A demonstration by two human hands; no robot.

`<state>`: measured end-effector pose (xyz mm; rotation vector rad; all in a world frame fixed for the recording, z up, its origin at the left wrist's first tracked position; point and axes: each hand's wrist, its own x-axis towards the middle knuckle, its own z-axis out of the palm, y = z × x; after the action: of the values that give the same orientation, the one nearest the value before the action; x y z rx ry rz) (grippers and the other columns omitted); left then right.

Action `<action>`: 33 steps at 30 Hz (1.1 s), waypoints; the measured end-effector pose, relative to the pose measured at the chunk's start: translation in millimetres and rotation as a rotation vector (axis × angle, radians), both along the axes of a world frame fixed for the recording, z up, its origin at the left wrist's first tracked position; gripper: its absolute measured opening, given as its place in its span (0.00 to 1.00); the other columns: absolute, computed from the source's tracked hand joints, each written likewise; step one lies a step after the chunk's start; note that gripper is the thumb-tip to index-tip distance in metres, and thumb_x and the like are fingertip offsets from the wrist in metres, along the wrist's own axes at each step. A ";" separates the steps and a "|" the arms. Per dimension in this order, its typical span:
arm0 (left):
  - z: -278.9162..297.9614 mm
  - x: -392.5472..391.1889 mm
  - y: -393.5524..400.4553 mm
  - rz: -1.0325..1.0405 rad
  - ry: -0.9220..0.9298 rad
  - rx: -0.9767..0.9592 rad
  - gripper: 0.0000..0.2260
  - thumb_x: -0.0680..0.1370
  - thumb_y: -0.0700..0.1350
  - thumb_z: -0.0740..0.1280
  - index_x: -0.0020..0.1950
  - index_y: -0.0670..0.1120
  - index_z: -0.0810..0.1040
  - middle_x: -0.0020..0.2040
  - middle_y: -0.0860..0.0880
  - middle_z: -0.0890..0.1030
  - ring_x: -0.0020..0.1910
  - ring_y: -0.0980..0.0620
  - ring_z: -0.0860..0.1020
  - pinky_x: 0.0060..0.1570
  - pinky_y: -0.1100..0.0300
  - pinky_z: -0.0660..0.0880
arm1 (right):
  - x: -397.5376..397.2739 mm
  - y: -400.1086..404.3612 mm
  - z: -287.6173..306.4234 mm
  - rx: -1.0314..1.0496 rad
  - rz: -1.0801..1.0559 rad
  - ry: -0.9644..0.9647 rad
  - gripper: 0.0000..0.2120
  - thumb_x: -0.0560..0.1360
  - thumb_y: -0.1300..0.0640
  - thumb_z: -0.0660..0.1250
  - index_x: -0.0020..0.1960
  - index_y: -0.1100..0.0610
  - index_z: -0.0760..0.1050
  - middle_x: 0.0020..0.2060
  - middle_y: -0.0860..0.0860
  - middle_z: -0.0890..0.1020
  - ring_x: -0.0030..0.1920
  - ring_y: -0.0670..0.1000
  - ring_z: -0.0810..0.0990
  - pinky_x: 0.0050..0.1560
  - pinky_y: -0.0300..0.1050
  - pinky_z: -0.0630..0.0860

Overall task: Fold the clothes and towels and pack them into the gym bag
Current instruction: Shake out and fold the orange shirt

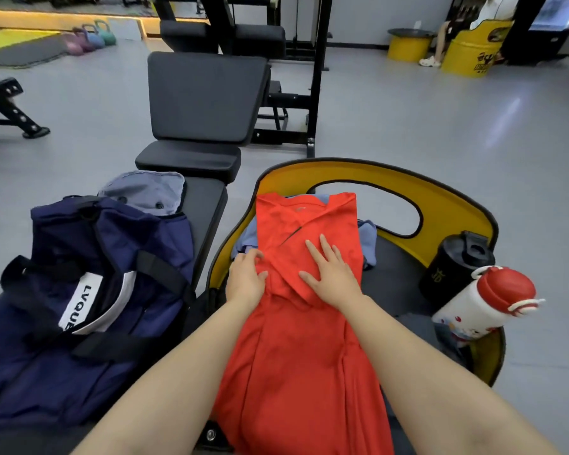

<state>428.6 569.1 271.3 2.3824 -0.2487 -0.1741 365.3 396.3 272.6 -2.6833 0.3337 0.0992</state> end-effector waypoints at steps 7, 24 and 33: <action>-30.1 -77.6 45.4 -0.104 0.030 0.269 0.14 0.75 0.49 0.70 0.56 0.48 0.70 0.54 0.48 0.72 0.56 0.47 0.73 0.48 0.52 0.72 | -61.8 19.0 -17.3 0.073 -0.023 -0.079 0.33 0.78 0.44 0.62 0.78 0.46 0.51 0.78 0.47 0.49 0.77 0.52 0.50 0.74 0.51 0.58; -24.3 -147.6 49.2 -0.026 0.039 0.089 0.05 0.78 0.40 0.60 0.51 0.42 0.74 0.50 0.42 0.78 0.49 0.41 0.77 0.46 0.53 0.71 | -184.3 27.5 -49.9 0.069 -0.220 0.212 0.31 0.78 0.48 0.63 0.77 0.54 0.56 0.77 0.51 0.55 0.75 0.52 0.57 0.70 0.51 0.64; -60.7 -177.6 70.8 -0.068 0.221 0.382 0.18 0.78 0.45 0.63 0.67 0.43 0.65 0.62 0.41 0.71 0.60 0.40 0.73 0.55 0.49 0.72 | -214.8 36.2 -54.8 0.078 -0.181 0.241 0.29 0.78 0.51 0.64 0.76 0.55 0.58 0.76 0.52 0.57 0.76 0.52 0.57 0.72 0.49 0.61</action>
<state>251.0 639.8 210.6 2.7031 -0.2058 -0.5569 150.4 432.5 217.8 -2.5533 0.6319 0.3740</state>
